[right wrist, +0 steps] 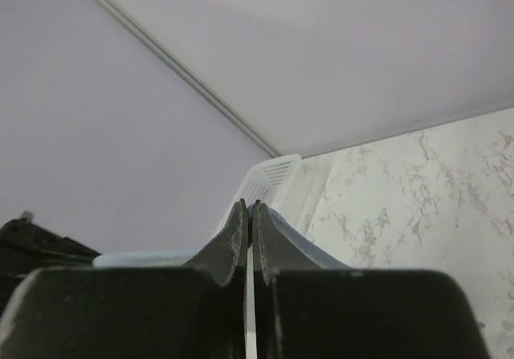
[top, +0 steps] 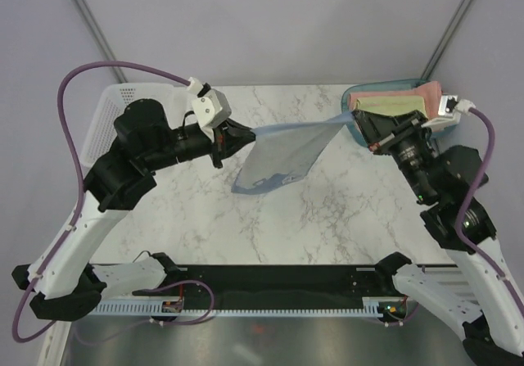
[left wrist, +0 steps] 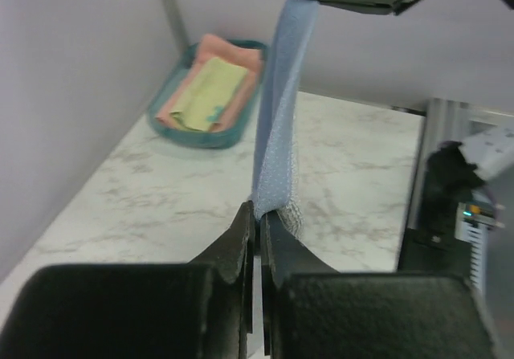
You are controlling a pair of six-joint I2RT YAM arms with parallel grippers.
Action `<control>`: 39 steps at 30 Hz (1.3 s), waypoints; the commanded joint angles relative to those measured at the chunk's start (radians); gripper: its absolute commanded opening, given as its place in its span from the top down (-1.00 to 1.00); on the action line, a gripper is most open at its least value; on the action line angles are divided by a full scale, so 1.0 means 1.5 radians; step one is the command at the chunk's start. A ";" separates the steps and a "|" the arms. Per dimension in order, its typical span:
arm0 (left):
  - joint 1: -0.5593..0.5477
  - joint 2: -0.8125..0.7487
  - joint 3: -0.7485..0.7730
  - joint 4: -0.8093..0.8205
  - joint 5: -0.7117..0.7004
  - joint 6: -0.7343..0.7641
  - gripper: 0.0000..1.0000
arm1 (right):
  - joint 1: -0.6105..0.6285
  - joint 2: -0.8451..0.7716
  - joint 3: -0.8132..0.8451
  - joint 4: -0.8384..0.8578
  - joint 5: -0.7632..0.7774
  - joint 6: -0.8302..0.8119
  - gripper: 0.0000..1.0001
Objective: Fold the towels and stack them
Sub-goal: Flatten out the crumpled towel
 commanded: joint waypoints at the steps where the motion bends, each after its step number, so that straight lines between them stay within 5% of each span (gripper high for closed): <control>1: -0.007 0.011 -0.037 -0.024 0.205 -0.097 0.96 | -0.005 -0.085 -0.045 0.039 -0.048 -0.009 1.00; 6: -0.052 0.021 -0.072 -0.034 0.206 -0.136 0.95 | -0.005 -0.150 -0.085 0.044 -0.107 0.017 1.00; 19: -0.077 0.044 0.070 -0.122 -0.100 -0.132 0.96 | -0.005 -0.076 -0.024 0.046 -0.020 -0.011 1.00; 25: -0.061 0.127 0.112 -0.154 -0.227 -0.106 0.95 | -0.005 0.043 -0.009 0.069 0.032 -0.043 1.00; 30: 0.125 0.237 0.095 -0.144 -0.123 -0.120 0.96 | -0.006 0.194 -0.048 0.177 0.087 -0.054 1.00; 39: 0.191 0.525 0.217 -0.011 -0.160 0.067 0.96 | -0.064 0.524 0.035 0.350 0.039 -0.053 1.00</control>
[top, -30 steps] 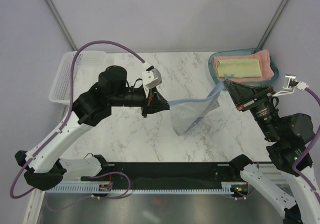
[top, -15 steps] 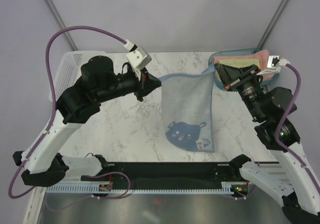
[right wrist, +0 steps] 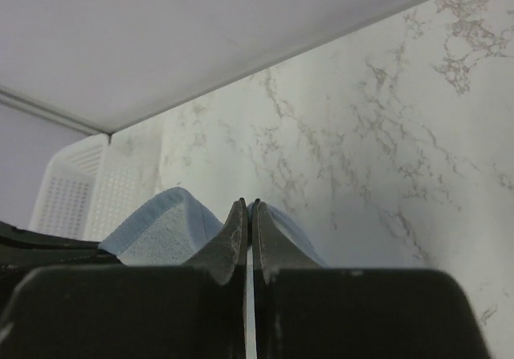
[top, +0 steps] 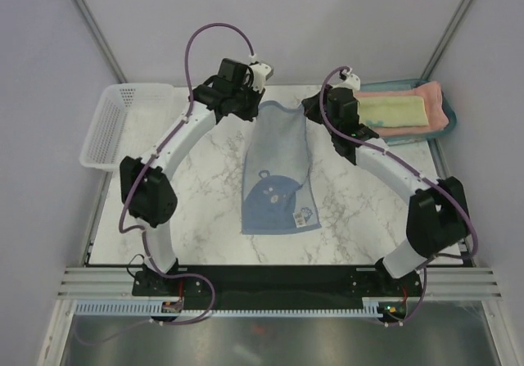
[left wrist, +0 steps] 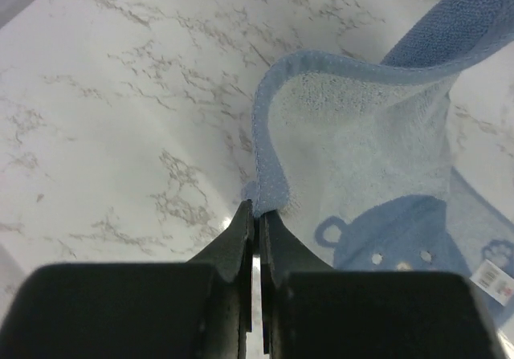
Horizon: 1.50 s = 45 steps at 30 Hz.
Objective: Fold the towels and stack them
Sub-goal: Flatten out the crumpled towel, then fold the towel
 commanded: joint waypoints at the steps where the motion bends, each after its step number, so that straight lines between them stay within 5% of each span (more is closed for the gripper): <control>1: 0.015 0.067 0.101 0.094 -0.017 0.109 0.96 | -0.040 0.091 0.083 0.118 -0.027 0.000 1.00; 8: 0.037 0.233 0.185 0.225 -0.079 0.213 0.96 | -0.115 0.236 0.182 0.214 -0.164 0.002 1.00; 15: 0.037 0.242 0.132 0.323 -0.131 0.241 0.96 | -0.134 0.313 0.241 0.223 -0.212 -0.026 1.00; 21: 0.038 0.208 0.034 0.322 -0.107 0.281 0.96 | -0.161 0.298 0.163 0.223 -0.275 -0.047 1.00; 45: -0.048 0.030 -0.194 0.166 -0.074 0.198 0.95 | -0.183 0.116 -0.014 -0.154 -0.383 -0.106 1.00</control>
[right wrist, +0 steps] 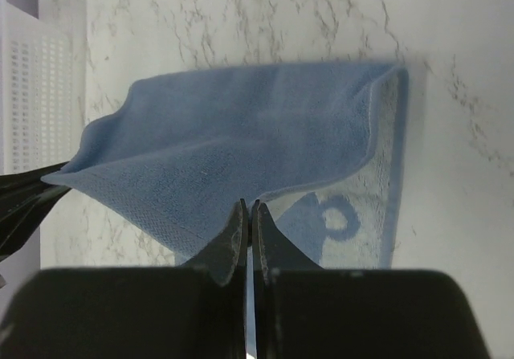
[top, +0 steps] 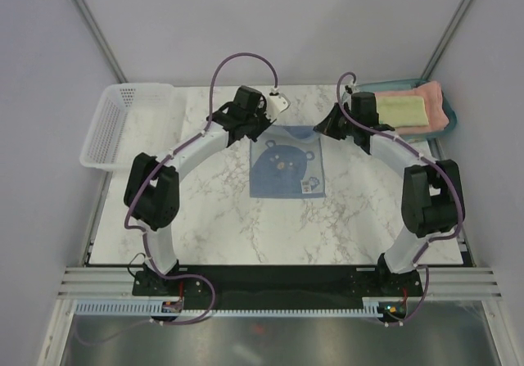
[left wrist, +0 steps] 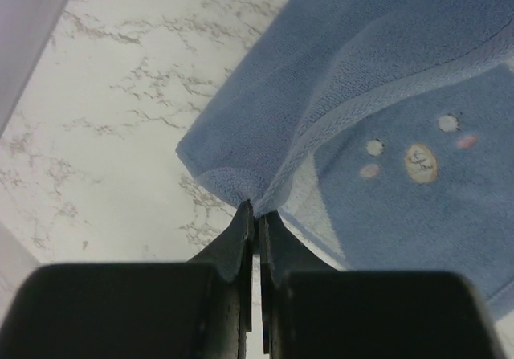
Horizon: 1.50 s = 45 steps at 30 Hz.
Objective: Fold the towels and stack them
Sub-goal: Fold the towel
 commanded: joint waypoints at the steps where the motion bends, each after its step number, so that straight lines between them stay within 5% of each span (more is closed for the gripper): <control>1: -0.017 -0.026 -0.027 -0.069 -0.002 -0.039 0.95 | 0.000 -0.054 -0.042 -0.069 -0.020 -0.022 1.00; 14: -0.061 -0.107 -0.208 -0.067 0.017 -0.105 0.95 | -0.002 -0.155 -0.184 -0.137 -0.053 -0.067 1.00; 37: -0.109 -0.118 -0.286 -0.063 0.005 -0.133 0.95 | -0.001 -0.174 -0.248 -0.157 -0.048 -0.115 1.00; 39: -0.109 -0.118 -0.288 -0.065 0.002 -0.135 0.70 | -0.002 -0.174 -0.257 -0.157 -0.049 -0.118 1.00; 45: -0.111 -0.126 -0.293 -0.071 0.009 -0.147 0.47 | -0.001 -0.180 -0.277 -0.150 -0.057 -0.115 0.88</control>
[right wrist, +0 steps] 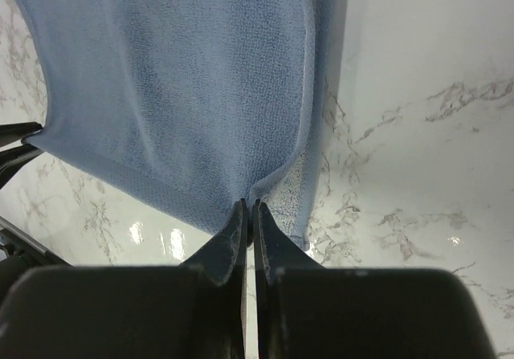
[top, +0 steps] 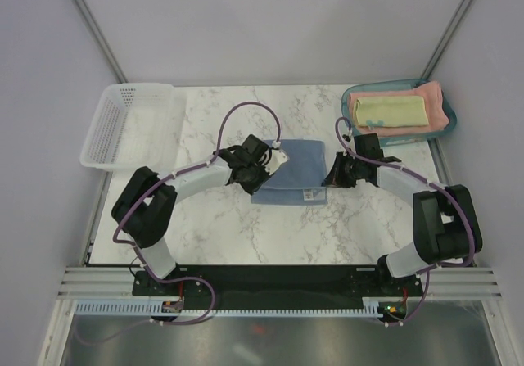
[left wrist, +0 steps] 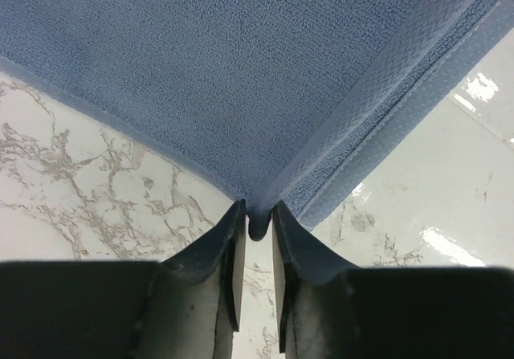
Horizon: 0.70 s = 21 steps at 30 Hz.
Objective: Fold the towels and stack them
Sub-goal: Fold the towel
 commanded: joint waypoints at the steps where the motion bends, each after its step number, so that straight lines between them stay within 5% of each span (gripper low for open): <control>1: -0.002 -0.022 -0.006 -0.006 -0.007 -0.031 0.45 | -0.001 -0.028 -0.010 0.010 -0.007 -0.009 0.86; 7: 0.006 -0.066 -0.003 -0.012 -0.020 -0.104 0.25 | -0.001 -0.030 -0.031 0.029 -0.027 0.004 0.85; 12: 0.066 -0.094 0.004 -0.004 0.079 -0.306 0.00 | -0.002 -0.031 -0.054 0.052 -0.036 0.018 0.83; 21: 0.084 -0.109 -0.102 0.105 0.144 -0.589 -0.06 | -0.001 -0.030 -0.061 0.062 -0.041 0.023 0.83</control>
